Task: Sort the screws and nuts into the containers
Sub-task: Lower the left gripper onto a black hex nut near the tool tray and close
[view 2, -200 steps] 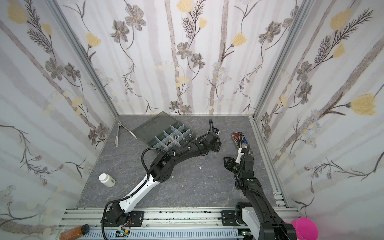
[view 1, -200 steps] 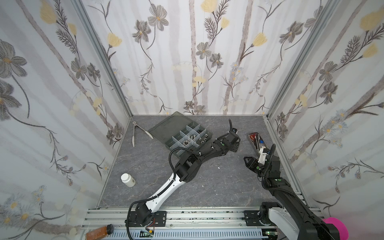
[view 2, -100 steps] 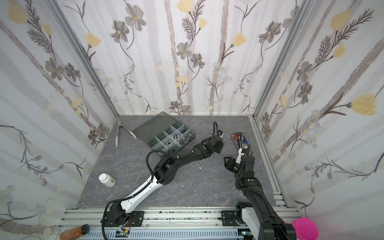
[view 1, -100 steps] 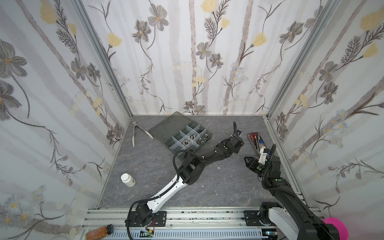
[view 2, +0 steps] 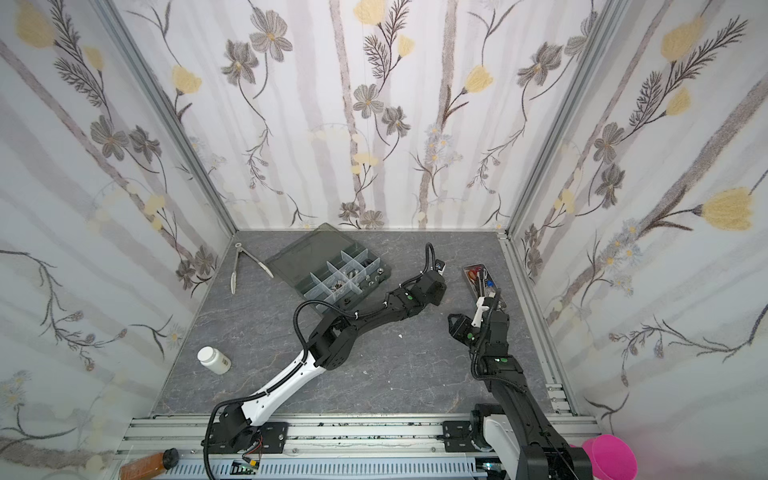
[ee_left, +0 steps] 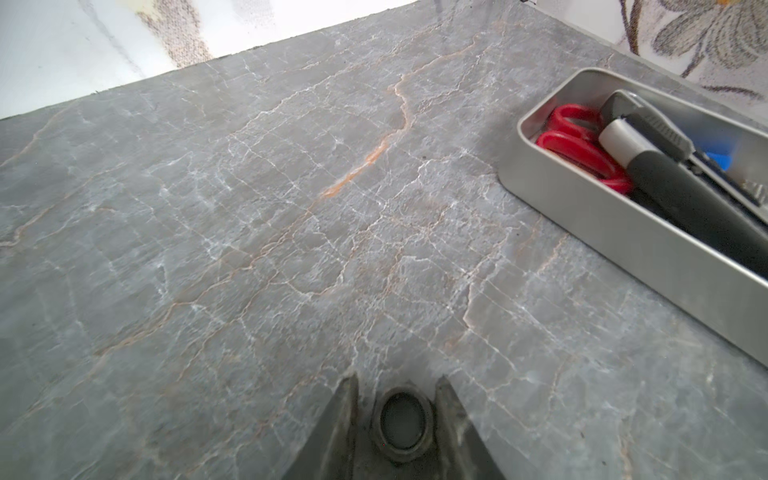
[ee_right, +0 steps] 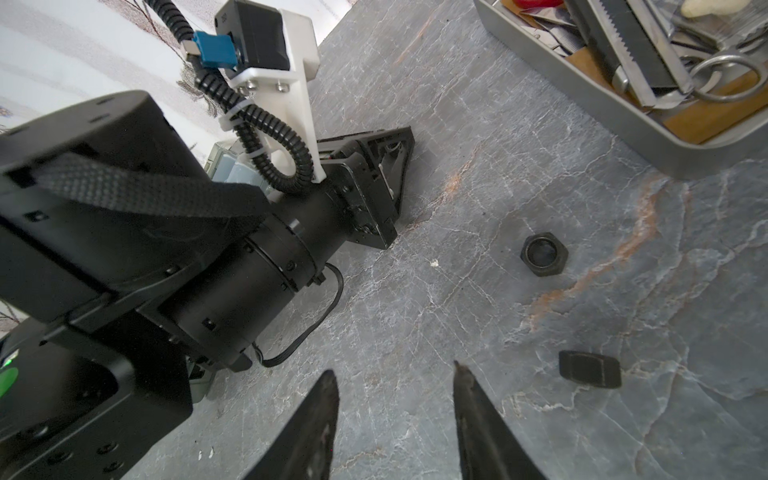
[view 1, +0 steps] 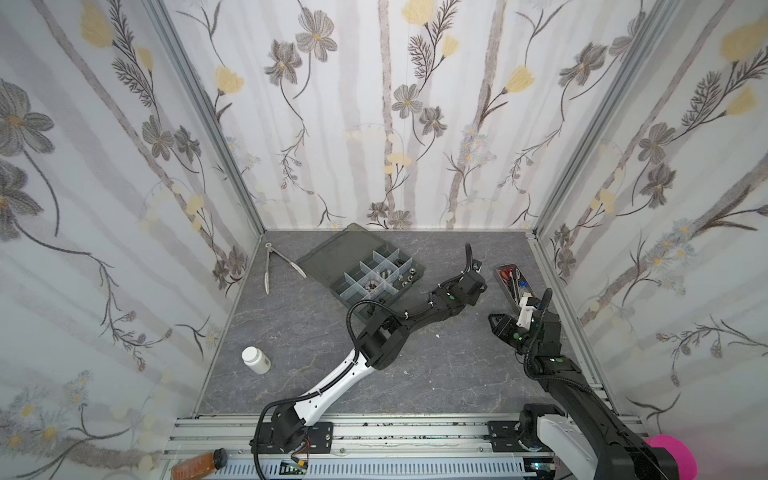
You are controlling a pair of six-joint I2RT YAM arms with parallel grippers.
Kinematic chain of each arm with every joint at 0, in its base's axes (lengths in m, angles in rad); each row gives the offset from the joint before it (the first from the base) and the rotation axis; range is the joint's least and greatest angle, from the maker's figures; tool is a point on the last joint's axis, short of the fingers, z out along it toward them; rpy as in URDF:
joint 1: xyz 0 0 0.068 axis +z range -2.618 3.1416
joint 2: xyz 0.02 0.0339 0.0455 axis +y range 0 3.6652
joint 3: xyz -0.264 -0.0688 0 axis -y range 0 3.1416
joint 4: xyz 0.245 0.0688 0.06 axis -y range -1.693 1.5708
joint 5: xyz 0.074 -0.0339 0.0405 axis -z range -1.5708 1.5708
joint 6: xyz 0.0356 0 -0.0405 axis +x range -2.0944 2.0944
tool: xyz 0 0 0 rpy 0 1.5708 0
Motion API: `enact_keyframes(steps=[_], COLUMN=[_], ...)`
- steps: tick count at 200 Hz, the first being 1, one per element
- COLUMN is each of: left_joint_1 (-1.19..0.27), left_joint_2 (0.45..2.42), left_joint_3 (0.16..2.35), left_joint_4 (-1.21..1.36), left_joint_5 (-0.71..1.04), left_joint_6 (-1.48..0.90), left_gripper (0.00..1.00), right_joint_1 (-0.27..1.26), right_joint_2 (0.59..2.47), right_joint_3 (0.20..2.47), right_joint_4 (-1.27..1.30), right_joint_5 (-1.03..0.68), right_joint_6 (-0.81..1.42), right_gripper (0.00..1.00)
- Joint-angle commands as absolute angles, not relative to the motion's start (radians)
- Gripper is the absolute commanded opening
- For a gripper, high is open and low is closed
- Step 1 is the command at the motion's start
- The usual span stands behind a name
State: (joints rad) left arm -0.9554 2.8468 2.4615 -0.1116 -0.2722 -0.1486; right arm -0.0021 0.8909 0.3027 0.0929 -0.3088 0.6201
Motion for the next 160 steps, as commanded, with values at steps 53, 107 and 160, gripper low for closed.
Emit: enact_keyframes(steps=[53, 107, 160], left_joint_1=[-0.951, -0.932, -0.916], left_joint_2=[2.801, 2.620, 2.465], left_joint_3=[2.411, 2.145, 1.959], left_joint_4=[-0.165, -0.016, 0.059], left_joint_5=[-0.185, -0.157, -0.129], left_joint_6=[-0.157, -0.187, -0.223], left_gripper=[0.25, 0.25, 0.24], right_joint_1=[-0.006, -0.008, -0.008], right_joint_2=[0.887, 0.897, 0.905], right_joint_3=[0.311, 0.316, 0.325], right_joint_4=[0.106, 0.114, 0.105], right_joint_5=[-0.321, -0.324, -0.325], right_joint_6=[0.616, 0.617, 0.613], right_gripper=[0.46, 0.47, 0.47])
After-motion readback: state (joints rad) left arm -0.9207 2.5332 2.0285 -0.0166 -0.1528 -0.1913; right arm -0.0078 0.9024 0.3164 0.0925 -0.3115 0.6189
